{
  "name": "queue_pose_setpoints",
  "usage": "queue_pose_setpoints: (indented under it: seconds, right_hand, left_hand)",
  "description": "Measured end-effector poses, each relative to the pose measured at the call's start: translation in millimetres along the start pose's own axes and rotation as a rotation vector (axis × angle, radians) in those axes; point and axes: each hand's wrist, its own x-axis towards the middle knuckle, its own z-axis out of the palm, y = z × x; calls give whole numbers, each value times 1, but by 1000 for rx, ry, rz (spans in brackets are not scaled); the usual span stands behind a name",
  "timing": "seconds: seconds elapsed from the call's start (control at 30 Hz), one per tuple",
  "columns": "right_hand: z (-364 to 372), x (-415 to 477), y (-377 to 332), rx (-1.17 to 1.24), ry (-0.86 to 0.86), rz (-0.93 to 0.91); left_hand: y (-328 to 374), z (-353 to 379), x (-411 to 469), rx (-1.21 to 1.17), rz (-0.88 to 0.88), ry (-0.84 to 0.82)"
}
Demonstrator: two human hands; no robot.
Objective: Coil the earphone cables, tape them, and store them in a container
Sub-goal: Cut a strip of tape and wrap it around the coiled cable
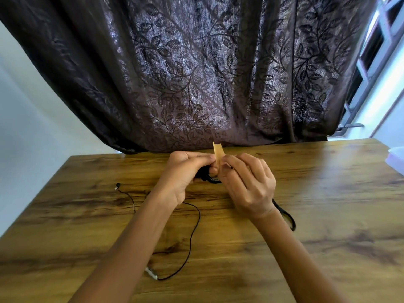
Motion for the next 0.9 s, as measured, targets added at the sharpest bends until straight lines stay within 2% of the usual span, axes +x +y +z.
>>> queue_pose_setpoints:
  seconds: [0.27, 0.7, 0.9]
  right_hand:
    - [-3, 0, 8, 48, -83, -48]
    - [-12, -3, 8, 96, -218, -27]
    - [-14, -3, 7, 131, -303, -11]
  left_hand:
    - [7, 1, -6, -45, -45, -77]
    - [9, -6, -10, -62, -4, -184]
    - [8, -9, -10, -29, -16, -152]
